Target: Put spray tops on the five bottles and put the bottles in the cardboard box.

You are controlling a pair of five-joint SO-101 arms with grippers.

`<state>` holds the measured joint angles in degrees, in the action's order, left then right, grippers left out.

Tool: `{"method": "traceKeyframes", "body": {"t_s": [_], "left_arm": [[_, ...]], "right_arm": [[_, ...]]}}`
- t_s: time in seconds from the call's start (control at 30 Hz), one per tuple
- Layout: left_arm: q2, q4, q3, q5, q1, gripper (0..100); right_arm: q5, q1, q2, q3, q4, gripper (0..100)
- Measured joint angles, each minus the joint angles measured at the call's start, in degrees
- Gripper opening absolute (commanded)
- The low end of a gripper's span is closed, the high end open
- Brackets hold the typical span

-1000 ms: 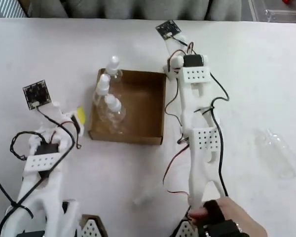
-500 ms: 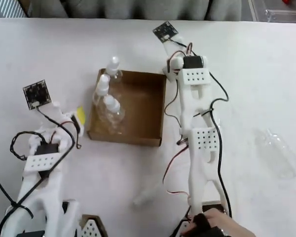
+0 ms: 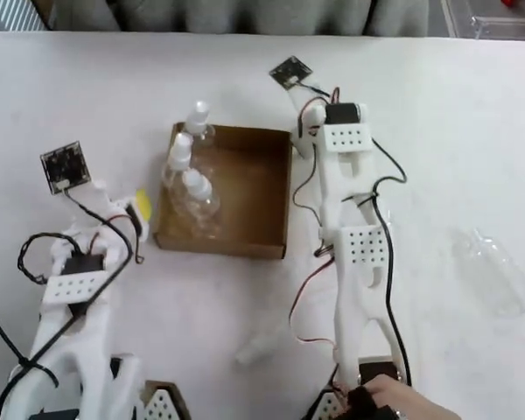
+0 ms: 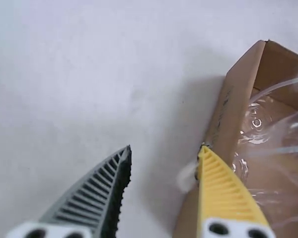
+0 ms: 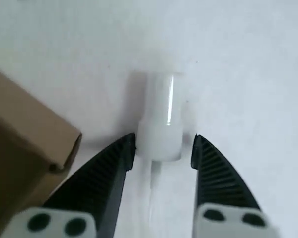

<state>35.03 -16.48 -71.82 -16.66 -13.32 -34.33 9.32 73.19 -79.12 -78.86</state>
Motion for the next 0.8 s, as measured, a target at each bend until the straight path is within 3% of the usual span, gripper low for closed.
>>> {"method": "traceKeyframes", "body": {"t_s": [0.07, 0.4, 0.8], "left_arm": [[0.00, 0.00, 0.00, 0.00, 0.00, 21], [0.00, 0.00, 0.00, 0.00, 0.00, 21], [0.00, 0.00, 0.00, 0.00, 0.00, 21]], "right_arm": [[0.00, 0.00, 0.00, 0.00, 0.00, 0.9], [-0.09, -1.05, -1.49, 0.09, -3.25, 1.6], [10.02, -8.62, -16.97, 2.02, -18.37, 1.5]]}}
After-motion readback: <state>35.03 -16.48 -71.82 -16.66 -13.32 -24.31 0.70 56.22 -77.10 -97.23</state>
